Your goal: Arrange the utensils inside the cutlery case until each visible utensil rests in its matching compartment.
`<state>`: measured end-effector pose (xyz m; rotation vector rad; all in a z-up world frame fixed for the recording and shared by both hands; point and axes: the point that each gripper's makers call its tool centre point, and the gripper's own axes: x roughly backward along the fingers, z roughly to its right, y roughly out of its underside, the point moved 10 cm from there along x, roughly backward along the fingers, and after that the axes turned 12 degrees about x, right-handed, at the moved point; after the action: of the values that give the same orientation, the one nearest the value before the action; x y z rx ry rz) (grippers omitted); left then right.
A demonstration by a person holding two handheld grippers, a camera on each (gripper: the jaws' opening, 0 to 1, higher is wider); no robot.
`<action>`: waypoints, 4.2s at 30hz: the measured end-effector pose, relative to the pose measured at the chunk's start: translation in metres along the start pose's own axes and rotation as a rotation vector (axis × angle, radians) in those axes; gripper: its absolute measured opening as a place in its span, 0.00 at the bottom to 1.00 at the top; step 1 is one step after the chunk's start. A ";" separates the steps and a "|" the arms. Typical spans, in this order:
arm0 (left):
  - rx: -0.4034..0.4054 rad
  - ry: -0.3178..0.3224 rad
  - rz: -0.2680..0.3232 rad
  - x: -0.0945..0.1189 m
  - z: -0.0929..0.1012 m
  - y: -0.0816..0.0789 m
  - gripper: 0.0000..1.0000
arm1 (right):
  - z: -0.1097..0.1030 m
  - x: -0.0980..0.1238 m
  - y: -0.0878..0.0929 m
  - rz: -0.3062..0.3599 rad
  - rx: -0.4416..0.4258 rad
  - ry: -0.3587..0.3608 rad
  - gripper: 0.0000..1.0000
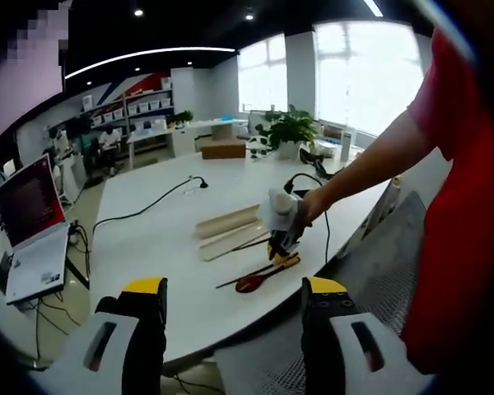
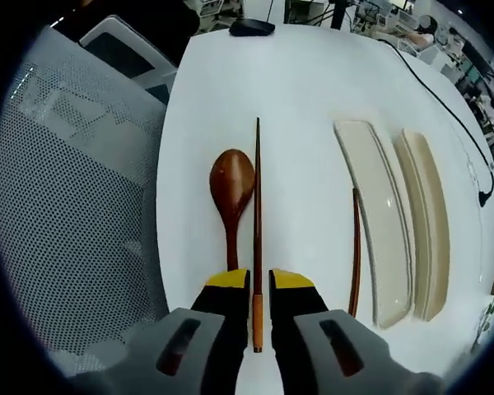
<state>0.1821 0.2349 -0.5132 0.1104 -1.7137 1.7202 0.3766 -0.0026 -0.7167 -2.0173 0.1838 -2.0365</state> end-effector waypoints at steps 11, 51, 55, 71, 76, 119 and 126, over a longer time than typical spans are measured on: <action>0.010 -0.015 0.005 0.006 -0.002 0.003 0.68 | -0.001 -0.007 -0.002 -0.029 0.001 -0.005 0.07; 0.025 -0.046 0.023 0.012 -0.006 0.009 0.67 | 0.042 0.036 -0.010 -0.089 0.024 0.053 0.00; 0.035 -0.044 0.012 0.011 -0.009 0.013 0.67 | 0.054 0.045 -0.007 -0.085 0.005 0.058 0.00; 0.032 -0.084 0.014 0.017 -0.026 0.004 0.67 | 0.123 0.103 -0.012 -0.032 0.014 0.065 0.00; 0.064 -0.100 0.024 0.019 -0.030 0.003 0.67 | 0.149 0.121 -0.009 -0.048 0.011 0.091 0.00; 0.135 -0.190 -0.019 0.016 -0.022 -0.003 0.70 | 0.188 0.020 0.041 -0.114 -0.067 0.022 0.00; 0.121 -0.196 -0.029 0.015 -0.021 -0.004 0.69 | 0.197 0.008 0.050 -0.119 -0.066 0.023 0.01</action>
<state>0.1808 0.2599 -0.5048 0.3677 -1.7358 1.8413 0.5777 -0.0335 -0.7181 -2.0919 0.1399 -2.1524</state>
